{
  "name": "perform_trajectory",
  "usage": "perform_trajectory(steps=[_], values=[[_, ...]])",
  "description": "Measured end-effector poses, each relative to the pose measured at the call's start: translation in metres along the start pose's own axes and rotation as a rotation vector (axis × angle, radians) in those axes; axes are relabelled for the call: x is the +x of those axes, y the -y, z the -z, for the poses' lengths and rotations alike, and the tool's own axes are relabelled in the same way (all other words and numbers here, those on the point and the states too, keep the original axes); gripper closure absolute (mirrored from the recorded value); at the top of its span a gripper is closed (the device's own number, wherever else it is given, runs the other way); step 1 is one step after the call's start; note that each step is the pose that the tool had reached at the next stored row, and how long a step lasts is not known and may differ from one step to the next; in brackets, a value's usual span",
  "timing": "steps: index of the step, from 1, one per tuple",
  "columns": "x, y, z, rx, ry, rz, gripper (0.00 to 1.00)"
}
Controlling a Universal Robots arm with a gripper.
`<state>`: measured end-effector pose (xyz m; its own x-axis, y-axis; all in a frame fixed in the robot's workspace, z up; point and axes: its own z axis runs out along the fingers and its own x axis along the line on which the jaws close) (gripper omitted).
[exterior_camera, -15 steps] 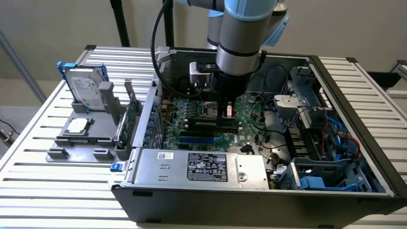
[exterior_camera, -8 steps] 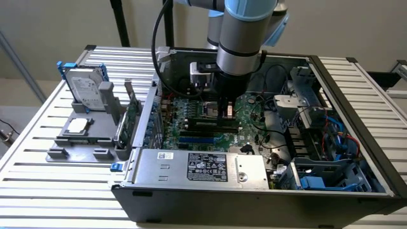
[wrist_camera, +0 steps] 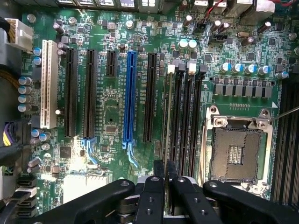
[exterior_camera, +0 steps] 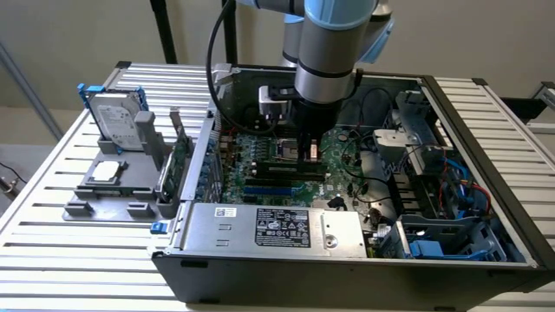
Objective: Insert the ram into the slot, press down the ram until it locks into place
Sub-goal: 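Insert the ram into the slot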
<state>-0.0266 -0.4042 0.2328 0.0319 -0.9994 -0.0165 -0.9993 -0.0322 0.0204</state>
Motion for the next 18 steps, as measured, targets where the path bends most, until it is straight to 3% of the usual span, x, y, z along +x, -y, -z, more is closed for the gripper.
perform_trajectory(steps=[18], values=[[-0.0032,-0.0019,-0.0041,0.0007,0.0002,-0.008,0.87]])
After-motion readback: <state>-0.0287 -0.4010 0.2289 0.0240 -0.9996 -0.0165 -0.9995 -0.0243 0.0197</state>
